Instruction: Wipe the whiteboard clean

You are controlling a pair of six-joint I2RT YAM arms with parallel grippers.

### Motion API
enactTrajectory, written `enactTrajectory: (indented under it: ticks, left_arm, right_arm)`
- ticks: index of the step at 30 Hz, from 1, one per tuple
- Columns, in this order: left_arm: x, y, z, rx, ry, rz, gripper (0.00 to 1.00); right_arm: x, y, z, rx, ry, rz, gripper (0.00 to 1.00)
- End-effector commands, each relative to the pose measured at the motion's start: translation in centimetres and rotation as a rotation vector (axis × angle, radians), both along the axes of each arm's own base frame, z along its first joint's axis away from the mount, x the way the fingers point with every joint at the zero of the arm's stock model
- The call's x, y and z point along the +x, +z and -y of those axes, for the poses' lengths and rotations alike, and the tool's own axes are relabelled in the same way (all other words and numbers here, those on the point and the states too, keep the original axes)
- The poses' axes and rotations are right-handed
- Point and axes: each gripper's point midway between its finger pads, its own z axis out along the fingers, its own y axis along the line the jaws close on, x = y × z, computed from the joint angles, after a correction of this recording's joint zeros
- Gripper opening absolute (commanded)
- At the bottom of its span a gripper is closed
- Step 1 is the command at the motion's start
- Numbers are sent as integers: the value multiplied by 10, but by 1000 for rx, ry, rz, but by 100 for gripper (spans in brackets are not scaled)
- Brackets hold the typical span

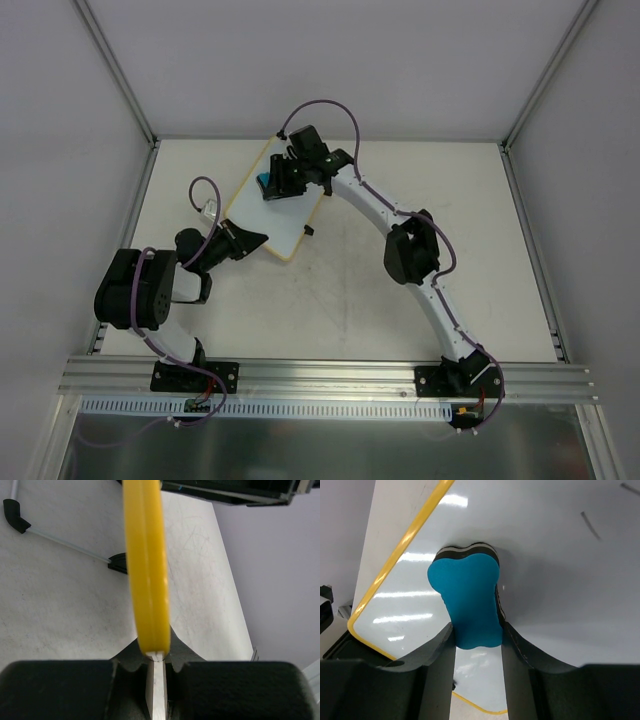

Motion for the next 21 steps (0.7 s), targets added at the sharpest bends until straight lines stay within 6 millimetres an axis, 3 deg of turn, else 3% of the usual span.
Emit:
enactTrajectory:
  ticks: [1,9,15,21]
  left_arm:
    - [-28,59,28,-10,-188,294,0]
    - [-33,58,27,6,-189,287,0]
    - [-33,55,28,7,-191,282,0]
    - [-35,52,29,8,-194,278,0]
  right_arm:
    - [24,23,17,40,-54,29,0]
    - [60,-4,56,16,-145,-18,0]
    - [66,-26,68,-16,-168,-48,0]
    - [63,-51,93,-115,-200,-79,0]
